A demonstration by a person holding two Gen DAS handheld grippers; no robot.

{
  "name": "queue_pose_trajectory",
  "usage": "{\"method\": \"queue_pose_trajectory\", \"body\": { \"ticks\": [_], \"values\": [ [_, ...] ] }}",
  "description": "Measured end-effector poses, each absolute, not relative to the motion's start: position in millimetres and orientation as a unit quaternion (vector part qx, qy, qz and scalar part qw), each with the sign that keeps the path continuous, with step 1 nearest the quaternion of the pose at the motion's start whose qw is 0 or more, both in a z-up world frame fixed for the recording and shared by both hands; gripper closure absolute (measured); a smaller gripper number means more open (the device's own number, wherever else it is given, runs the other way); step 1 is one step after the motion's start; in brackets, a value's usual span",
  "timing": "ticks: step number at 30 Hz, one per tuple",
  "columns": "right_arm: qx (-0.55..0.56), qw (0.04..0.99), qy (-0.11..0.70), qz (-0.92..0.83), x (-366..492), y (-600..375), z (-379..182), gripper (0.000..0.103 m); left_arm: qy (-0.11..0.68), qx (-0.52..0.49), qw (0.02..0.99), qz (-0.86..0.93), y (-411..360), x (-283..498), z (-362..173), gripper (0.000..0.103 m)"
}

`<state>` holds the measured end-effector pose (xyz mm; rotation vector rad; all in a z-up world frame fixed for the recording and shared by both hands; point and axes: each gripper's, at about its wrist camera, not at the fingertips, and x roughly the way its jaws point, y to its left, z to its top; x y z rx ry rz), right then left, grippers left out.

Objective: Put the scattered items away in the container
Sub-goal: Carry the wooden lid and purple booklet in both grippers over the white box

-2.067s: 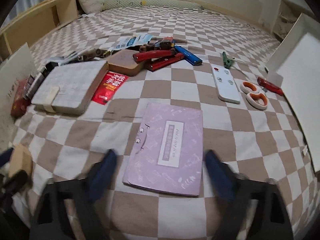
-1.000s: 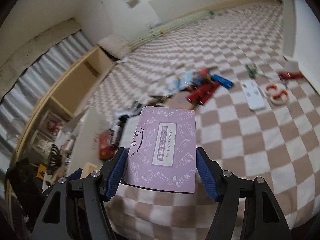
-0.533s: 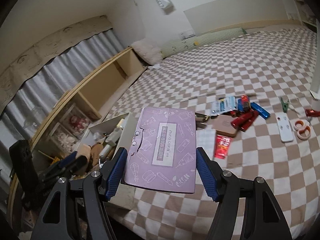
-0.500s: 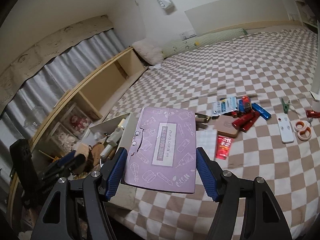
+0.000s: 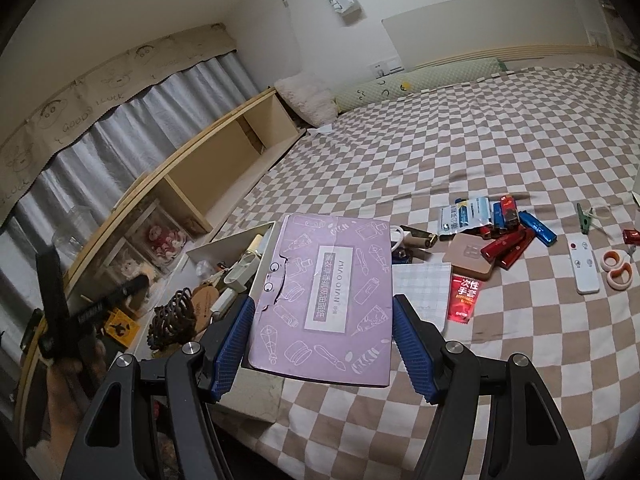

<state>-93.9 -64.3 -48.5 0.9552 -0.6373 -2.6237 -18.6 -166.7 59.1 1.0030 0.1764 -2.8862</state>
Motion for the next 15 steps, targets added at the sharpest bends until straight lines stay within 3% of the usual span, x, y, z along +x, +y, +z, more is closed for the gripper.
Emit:
{"method": "queue_pose_trajectory", "body": {
  "ticks": [7, 15],
  "values": [
    [0.339, 0.140, -0.217, -0.905, -100, -72, -51, 0.033, 0.093, 0.364, 0.025, -0.927, -190, -72, 71, 0.035],
    [0.355, 0.141, -0.218, -0.898, -112, -81, -61, 0.033, 0.152, 0.446, 0.011, -0.882, -198, -136, 28, 0.035]
  ]
}}
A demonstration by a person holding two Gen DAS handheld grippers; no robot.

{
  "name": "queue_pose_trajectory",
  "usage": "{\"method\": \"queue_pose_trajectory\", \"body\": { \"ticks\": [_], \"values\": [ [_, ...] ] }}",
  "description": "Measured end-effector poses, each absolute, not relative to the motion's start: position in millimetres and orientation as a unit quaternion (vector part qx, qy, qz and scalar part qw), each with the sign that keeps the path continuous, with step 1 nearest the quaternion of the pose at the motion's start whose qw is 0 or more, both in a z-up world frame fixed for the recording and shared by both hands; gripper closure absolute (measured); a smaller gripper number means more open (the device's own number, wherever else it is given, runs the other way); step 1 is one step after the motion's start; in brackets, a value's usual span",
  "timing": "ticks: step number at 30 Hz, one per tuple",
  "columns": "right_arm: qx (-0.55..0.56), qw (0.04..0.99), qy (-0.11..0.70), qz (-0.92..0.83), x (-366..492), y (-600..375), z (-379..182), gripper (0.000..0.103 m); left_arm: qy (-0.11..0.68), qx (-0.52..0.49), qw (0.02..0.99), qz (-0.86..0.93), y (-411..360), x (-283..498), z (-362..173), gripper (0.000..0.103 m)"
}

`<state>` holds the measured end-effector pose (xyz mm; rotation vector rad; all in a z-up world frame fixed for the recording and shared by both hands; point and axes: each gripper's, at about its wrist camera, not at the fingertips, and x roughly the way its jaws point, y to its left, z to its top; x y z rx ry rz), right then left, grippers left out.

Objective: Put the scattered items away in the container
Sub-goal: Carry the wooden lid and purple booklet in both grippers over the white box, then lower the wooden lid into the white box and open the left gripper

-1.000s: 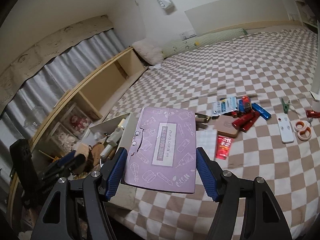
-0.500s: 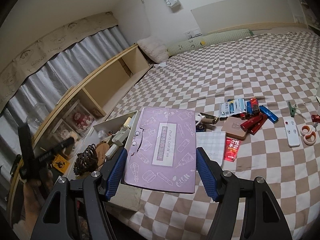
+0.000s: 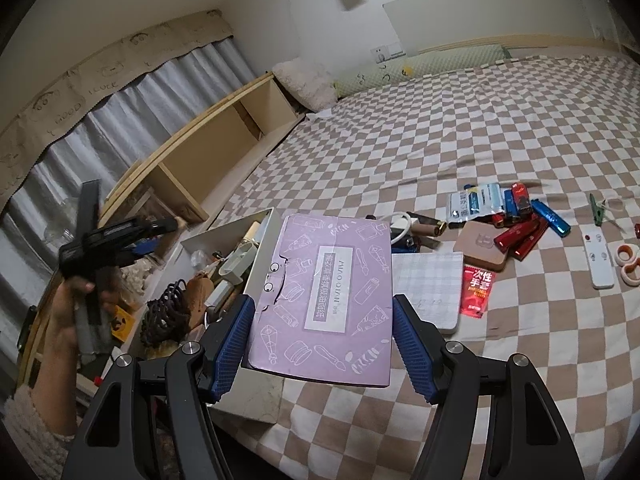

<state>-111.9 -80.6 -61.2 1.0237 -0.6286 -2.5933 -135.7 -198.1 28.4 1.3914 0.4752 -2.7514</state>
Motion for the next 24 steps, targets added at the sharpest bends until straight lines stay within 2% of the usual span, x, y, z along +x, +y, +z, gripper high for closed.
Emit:
{"method": "queue_pose_trajectory", "body": {
  "ticks": [8, 9, 10, 11, 24],
  "values": [
    [0.366, 0.142, -0.204, -0.897, -120, -89, -64, 0.033, 0.189, 0.507, 0.017, -0.841, -207, -171, -18, 0.035],
    [0.367, 0.142, -0.203, -0.897, -122, -90, -64, 0.033, 0.194, 0.510, 0.014, -0.838, -206, -171, -20, 0.028],
    [0.369, 0.142, -0.201, -0.896, -124, -91, -64, 0.033, 0.195, 0.509, 0.014, -0.838, -205, -170, -23, 0.009],
    [0.370, 0.143, -0.200, -0.896, -126, -92, -64, 0.033, 0.193, 0.507, 0.017, -0.840, -205, -169, -22, 0.003],
    [0.380, 0.190, -0.149, -0.893, -164, -143, -58, 0.033, 0.111, 0.415, 0.034, -0.902, -218, -122, 25, 0.002]
  ]
}}
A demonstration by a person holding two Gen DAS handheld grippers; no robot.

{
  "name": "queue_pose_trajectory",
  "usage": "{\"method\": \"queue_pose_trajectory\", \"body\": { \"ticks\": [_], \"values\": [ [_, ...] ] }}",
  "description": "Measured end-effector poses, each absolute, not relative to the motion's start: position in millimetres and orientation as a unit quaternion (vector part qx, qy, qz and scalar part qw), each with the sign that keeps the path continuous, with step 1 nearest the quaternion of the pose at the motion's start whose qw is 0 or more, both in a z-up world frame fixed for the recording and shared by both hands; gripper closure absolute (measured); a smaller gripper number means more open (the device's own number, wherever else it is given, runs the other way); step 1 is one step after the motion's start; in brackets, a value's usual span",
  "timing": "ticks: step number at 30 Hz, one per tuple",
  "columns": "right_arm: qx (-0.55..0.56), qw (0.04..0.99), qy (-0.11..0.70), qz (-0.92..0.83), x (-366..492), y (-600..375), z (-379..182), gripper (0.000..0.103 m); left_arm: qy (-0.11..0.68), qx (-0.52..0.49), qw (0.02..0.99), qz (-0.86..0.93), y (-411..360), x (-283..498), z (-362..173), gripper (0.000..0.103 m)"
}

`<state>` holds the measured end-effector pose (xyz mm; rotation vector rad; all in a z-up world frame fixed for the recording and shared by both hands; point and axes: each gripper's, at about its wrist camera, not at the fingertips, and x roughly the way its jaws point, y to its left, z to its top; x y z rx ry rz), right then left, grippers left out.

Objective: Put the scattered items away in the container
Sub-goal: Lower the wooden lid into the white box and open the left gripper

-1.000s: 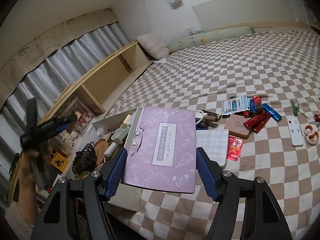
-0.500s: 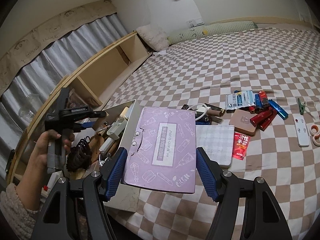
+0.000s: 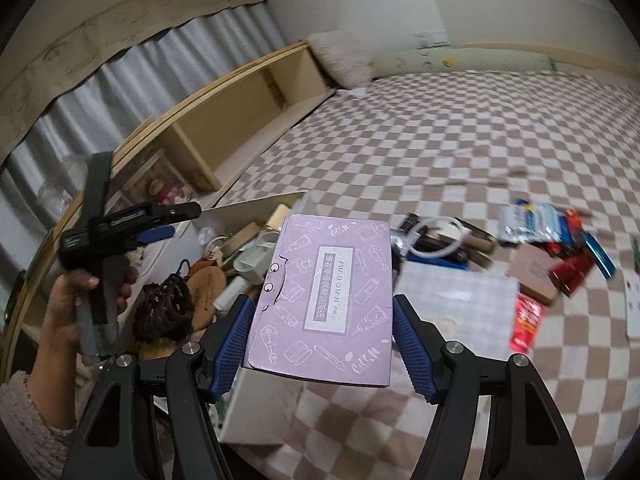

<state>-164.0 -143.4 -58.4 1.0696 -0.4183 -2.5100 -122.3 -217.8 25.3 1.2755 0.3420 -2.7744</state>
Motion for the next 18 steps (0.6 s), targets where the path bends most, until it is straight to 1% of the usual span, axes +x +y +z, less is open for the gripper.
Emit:
{"method": "queue_pose_trajectory", "body": {
  "ticks": [5, 9, 18],
  "values": [
    [0.383, 0.217, -0.122, -0.890, -186, -173, -50, 0.033, 0.078, 0.375, 0.040, -0.923, -224, -92, 45, 0.002],
    [0.390, 0.237, -0.099, -0.884, -205, -197, -48, 0.033, 0.080, 0.339, 0.059, -0.935, -232, -67, 51, 0.002],
    [0.416, 0.275, -0.043, -0.866, -246, -253, -51, 0.033, 0.092, 0.310, 0.091, -0.942, -252, -21, 37, 0.002]
  ]
}}
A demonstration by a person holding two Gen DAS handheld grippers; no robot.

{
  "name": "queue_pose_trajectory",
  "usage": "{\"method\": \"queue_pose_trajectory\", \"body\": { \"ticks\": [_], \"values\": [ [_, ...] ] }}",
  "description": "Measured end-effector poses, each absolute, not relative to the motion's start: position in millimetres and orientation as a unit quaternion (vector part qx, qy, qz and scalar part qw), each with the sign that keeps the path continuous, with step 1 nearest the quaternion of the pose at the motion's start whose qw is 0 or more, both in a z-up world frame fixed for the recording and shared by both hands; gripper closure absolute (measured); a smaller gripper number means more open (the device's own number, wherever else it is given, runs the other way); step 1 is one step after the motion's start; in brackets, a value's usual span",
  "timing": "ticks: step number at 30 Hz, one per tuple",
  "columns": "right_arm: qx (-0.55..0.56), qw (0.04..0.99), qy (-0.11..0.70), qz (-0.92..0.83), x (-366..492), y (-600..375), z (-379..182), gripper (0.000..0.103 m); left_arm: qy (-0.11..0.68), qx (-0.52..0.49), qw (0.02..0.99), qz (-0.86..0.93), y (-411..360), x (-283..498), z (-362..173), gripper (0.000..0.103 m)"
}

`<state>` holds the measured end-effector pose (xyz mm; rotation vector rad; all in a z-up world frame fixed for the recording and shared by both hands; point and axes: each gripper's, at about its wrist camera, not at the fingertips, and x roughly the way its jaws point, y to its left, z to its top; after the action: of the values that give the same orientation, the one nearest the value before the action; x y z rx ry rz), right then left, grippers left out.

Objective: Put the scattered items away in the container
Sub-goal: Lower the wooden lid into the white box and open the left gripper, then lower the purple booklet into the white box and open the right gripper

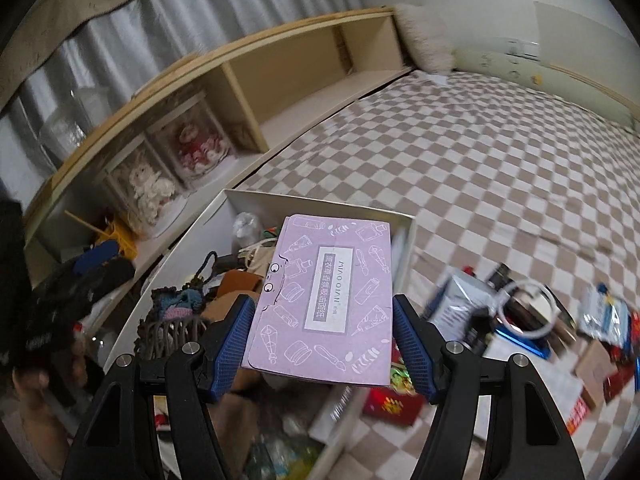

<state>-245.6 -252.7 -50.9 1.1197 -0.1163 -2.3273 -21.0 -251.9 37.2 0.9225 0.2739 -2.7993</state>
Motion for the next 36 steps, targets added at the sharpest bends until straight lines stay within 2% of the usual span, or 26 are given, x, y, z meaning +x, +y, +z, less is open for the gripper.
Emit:
{"method": "queue_pose_trajectory", "body": {
  "ticks": [5, 13, 25, 30, 32, 33, 34, 36],
  "values": [
    [0.439, 0.285, -0.014, -0.852, -266, -287, -60, 0.033, 0.117, 0.314, 0.102, -0.937, -269, -13, 25, 0.002],
    [0.451, 0.289, 0.019, -0.844, -284, -321, -65, 0.034, 0.109, 0.311, 0.109, -0.938, -276, -5, 24, 0.002],
    [0.447, 0.283, -0.013, -0.848, -291, -314, -60, 0.034, 0.099, 0.308, 0.101, -0.941, -274, -8, 25, 0.002],
    [0.430, 0.289, 0.003, -0.855, -276, -311, -50, 0.033, 0.100, 0.306, 0.097, -0.942, -268, -7, 26, 0.002],
    [0.418, 0.288, 0.012, -0.861, -269, -311, -47, 0.024, 0.103, 0.306, 0.097, -0.942, -266, -6, 27, 0.002],
    [0.404, 0.285, 0.019, -0.869, -262, -310, -44, 0.006, 0.104, 0.306, 0.096, -0.942, -265, -5, 27, 0.002],
    [0.390, 0.283, 0.024, -0.876, -258, -309, -42, 0.000, 0.103, 0.305, 0.096, -0.942, -264, -5, 28, 0.000],
    [0.374, 0.277, 0.041, -0.884, -249, -308, -40, 0.000, 0.099, 0.302, 0.098, -0.943, -262, -3, 31, 0.000]
  ]
}}
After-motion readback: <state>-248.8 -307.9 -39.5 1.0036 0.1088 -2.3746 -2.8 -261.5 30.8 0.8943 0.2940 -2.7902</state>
